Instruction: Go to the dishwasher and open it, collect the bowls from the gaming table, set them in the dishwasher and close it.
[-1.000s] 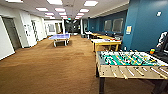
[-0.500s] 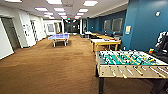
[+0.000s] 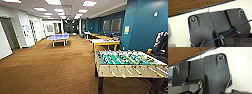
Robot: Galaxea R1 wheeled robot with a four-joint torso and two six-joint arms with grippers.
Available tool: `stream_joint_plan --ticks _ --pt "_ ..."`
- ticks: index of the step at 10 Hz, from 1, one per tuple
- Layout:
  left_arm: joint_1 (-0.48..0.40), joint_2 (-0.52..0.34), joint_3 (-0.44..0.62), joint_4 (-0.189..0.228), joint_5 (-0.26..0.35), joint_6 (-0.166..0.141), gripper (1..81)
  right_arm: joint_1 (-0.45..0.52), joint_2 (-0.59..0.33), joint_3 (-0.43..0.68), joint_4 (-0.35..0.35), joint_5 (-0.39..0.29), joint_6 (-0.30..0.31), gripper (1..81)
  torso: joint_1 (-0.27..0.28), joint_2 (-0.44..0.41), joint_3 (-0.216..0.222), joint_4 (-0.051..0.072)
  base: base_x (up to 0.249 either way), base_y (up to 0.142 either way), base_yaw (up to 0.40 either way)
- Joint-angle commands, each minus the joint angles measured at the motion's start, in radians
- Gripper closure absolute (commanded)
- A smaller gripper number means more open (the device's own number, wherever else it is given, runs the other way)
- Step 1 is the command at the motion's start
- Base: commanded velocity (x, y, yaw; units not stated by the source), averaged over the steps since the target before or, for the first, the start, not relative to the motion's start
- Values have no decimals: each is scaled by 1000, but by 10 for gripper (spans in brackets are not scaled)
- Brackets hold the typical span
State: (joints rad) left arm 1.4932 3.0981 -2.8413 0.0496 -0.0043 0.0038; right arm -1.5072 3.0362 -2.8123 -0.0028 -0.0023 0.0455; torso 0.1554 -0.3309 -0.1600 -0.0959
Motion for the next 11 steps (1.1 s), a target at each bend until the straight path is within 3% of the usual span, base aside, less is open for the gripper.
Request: stream_joint_plan --ticks 1,11 --pt "-53 4 -1 3 49 5 10 51 -3 -1 -5 -56 -3 10 0 0 0 0 0 0 0" --pt "-53 1 -1 -2 47 5 10 47 0 2 -5 -56 -3 10 0 0 0 0 17 0 0"
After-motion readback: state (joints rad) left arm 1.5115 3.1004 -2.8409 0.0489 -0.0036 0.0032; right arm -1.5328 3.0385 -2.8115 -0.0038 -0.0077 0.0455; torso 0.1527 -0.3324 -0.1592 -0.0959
